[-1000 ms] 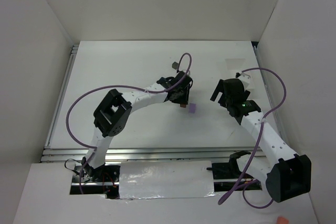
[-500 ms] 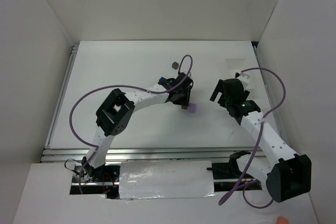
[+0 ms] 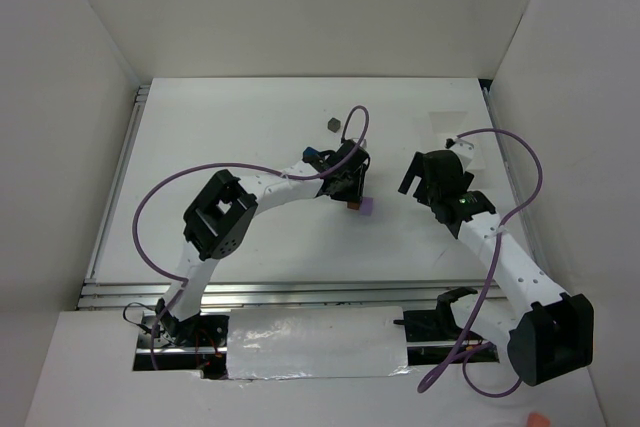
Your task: Build the wood block tower
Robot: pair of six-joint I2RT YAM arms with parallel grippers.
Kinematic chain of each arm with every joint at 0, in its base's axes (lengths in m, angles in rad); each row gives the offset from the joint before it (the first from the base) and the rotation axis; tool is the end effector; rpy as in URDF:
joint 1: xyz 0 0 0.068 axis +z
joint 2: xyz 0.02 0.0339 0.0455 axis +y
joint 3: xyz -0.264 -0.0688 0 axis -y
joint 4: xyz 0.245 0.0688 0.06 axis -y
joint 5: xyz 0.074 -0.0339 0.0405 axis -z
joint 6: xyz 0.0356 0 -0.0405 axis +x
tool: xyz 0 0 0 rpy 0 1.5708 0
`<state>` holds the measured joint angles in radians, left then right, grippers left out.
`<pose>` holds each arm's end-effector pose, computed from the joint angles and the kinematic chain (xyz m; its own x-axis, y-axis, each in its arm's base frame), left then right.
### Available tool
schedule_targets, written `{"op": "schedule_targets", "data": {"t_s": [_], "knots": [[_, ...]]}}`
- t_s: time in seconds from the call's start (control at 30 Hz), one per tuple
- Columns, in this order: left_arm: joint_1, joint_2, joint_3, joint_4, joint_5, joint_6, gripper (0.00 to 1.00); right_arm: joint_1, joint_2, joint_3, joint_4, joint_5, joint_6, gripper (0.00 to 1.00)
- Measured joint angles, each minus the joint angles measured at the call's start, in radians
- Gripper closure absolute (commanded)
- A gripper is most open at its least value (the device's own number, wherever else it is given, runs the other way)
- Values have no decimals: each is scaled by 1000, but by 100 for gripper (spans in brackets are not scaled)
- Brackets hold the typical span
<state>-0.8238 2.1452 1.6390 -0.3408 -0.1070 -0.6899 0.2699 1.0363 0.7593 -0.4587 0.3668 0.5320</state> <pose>0.3284 -0.3491 0.1868 -0.8264 -0.0389 -0.5617 0.2016 0.9110 -0.3598 0.2126 0.0456 0.2594 -0.5537 0.3381 -0.7610 0.3344 0.9272 0.1686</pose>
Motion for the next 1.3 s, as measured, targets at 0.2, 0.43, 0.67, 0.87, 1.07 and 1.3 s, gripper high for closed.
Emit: {"op": "schedule_targets", "data": {"t_s": [0.2,0.43,0.67,0.87,1.07,1.3], "knots": [[-2,0,-1,-2,0,-8,66,3,0,0,0,1,-2,0],[-3,0,-1,-4,0,-21,62,9,2,0,0,4,-2,0],[-6,0,-1,-7,-1,-22,59,14,10,0,-2,9,-2,0],[-9,0,-1,-12,-1,-22,55,21,16,0,-2,14,-2,0],[-11,0,-2,-19,-10,-22,47,29,18,0,-3,19,-2,0],[-11,0,-9,-18,-11,-22,44,36,21,0,-4,22,-3,0]]}}
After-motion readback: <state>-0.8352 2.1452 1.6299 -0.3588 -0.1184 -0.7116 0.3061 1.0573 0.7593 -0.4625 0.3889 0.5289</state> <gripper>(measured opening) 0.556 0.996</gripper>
